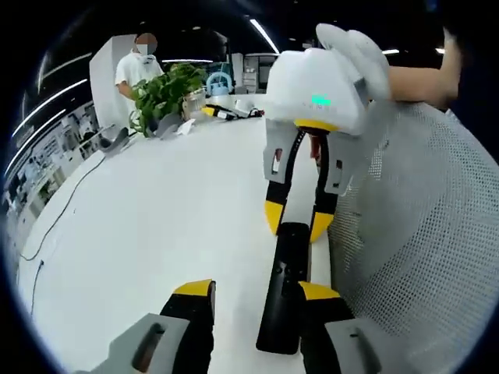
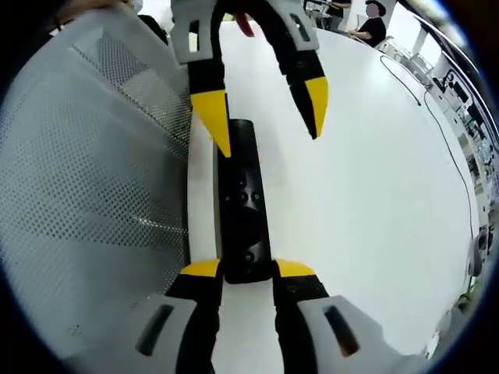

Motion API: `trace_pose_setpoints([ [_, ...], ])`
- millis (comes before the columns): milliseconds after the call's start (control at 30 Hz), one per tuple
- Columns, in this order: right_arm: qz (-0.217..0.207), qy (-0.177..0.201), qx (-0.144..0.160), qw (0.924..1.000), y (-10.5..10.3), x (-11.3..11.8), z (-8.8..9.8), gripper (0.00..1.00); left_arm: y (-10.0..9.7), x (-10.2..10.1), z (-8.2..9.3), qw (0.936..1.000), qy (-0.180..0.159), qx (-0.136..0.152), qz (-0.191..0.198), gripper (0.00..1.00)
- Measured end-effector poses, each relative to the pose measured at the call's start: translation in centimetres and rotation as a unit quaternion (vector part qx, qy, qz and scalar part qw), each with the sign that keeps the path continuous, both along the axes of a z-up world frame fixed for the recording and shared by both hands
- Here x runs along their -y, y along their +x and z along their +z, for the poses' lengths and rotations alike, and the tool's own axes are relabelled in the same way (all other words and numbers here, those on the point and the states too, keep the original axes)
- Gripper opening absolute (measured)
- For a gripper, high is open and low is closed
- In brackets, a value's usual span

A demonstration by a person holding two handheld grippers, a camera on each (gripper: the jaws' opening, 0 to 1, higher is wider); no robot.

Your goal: Press the specified remote control buttons in sequence, fully releasing each button before pressing the next.

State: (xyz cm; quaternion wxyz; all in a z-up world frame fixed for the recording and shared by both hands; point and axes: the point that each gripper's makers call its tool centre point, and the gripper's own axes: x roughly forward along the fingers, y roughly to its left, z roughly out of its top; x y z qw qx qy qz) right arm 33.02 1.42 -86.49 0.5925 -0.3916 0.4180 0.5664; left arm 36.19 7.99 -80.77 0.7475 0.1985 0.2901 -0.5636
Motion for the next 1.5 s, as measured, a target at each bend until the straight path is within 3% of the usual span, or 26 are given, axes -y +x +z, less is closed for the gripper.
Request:
trace_pose_setpoints([
  [100,0.0,-0.001,0.0,1.0,0.0,0.0,0.0,0.24,0.3,-0.3,1.5,0.9985,-0.034,-0.014,0.04,0.59],
  [233,-0.001,-0.003,-0.001,1.0,0.0,0.1,0.0,0.24,0.3,-1.3,3.5,0.9966,-0.052,0.005,0.064,0.64],
  [333,-0.001,-0.004,-0.001,1.0,0.0,0.1,0.0,0.24,0.2,-1.5,4.8,0.9939,-0.072,0.002,0.083,0.77],
  [400,-0.002,-0.004,-0.001,1.0,0.0,0.0,0.0,0.25,0.2,-1.9,5.5,0.9916,-0.079,0.009,0.102,0.82],
  [433,-0.002,-0.004,-0.001,1.0,0.0,0.0,0.0,0.25,0.7,-2.2,6.2,0.9885,-0.087,0.026,0.121,0.87],
  [567,-0.011,-0.001,-0.002,0.9999,0.0,0.0,0.0,0.25,0.6,-3.0,7.4,0.9821,-0.099,0.032,0.157,0.99],
  [667,-0.014,0.001,-0.002,0.9999,0.0,0.0,0.0,0.24,0.5,-3.8,8.3,0.9775,-0.102,0.055,0.176,1.0],
  [867,-0.02,0.004,-0.003,0.9998,0.1,0.0,0.0,0.24,0.1,-5.4,9.6,0.9694,-0.112,0.06,0.21,1.0],
  [1000,-0.021,0.006,-0.003,0.9998,0.1,0.0,0.0,0.24,0.0,-6.7,10.4,0.9593,-0.124,0.072,0.243,1.0],
  [1100,-0.021,0.007,-0.003,0.9997,0.1,-0.1,0.0,0.24,-0.2,-7.4,11.3,0.9462,-0.154,0.066,0.277,1.0],
  [1233,-0.022,0.008,-0.004,0.9997,0.1,-0.1,0.0,0.25,-0.4,-9.0,11.9,0.9317,-0.159,0.084,0.316,1.0],
  [1400,-0.024,0.009,-0.005,0.9996,0.1,-0.1,0.0,0.24,-1.0,-10.1,12.4,0.9232,-0.157,0.097,0.337,1.0],
  [1467,-0.025,0.01,-0.005,0.9996,0.1,-0.1,0.0,0.24,-1.0,-10.5,12.8,0.9149,-0.167,0.105,0.352,1.0],
  [1500,-0.025,0.01,-0.005,0.9996,0.1,-0.1,0.0,0.24,-0.9,-10.9,13.1,0.9078,-0.174,0.11,0.365,1.0],
])
